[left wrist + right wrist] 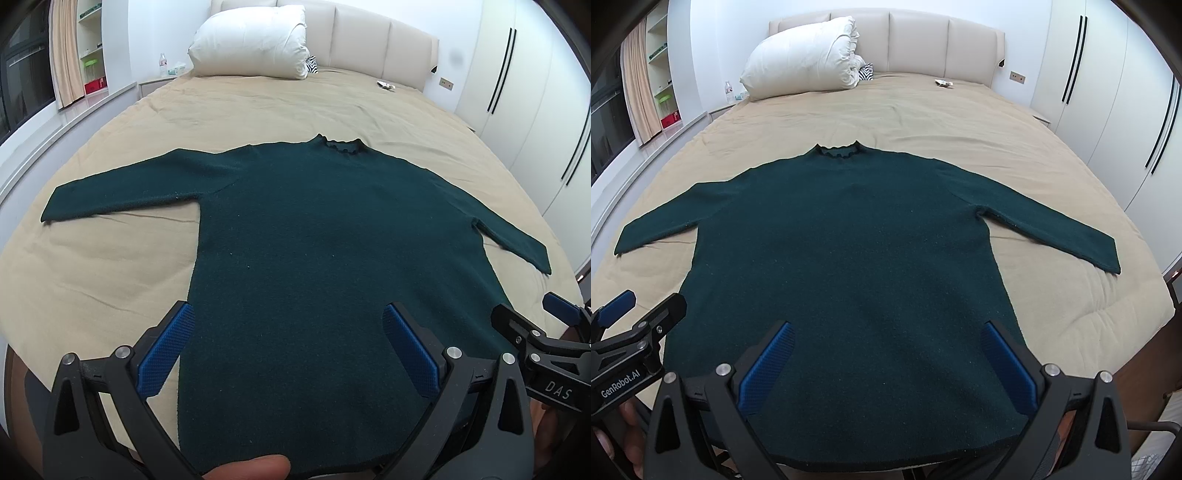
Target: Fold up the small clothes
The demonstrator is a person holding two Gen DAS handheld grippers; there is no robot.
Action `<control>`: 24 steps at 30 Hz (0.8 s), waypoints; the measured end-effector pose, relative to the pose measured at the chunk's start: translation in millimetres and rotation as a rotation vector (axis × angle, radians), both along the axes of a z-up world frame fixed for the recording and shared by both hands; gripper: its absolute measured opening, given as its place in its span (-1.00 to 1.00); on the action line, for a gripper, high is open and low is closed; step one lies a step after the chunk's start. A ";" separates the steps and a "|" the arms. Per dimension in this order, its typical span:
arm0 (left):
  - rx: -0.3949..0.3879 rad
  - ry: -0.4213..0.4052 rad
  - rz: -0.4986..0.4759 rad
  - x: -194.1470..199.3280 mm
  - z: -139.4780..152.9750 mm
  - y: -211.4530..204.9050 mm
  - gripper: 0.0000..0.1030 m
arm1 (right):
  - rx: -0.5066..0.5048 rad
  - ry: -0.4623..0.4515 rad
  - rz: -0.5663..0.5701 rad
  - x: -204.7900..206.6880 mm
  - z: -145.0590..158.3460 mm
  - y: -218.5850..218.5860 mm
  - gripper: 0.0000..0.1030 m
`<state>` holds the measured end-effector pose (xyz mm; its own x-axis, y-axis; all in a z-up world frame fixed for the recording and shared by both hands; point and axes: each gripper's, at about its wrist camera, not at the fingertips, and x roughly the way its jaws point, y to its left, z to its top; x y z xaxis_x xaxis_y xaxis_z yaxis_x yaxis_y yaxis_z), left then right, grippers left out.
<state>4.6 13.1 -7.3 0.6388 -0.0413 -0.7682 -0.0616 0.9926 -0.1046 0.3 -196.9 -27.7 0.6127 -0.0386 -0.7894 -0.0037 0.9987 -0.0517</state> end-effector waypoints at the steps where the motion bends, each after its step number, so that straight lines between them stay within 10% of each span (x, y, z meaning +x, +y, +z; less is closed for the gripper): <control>1: -0.001 0.000 0.001 0.2 -0.6 0.4 1.00 | 0.000 0.000 0.000 -0.1 0.0 0.0 1.00; 24: -0.003 0.004 0.003 1.6 -2.5 0.2 1.00 | -0.004 0.001 0.000 0.5 -0.6 1.3 1.00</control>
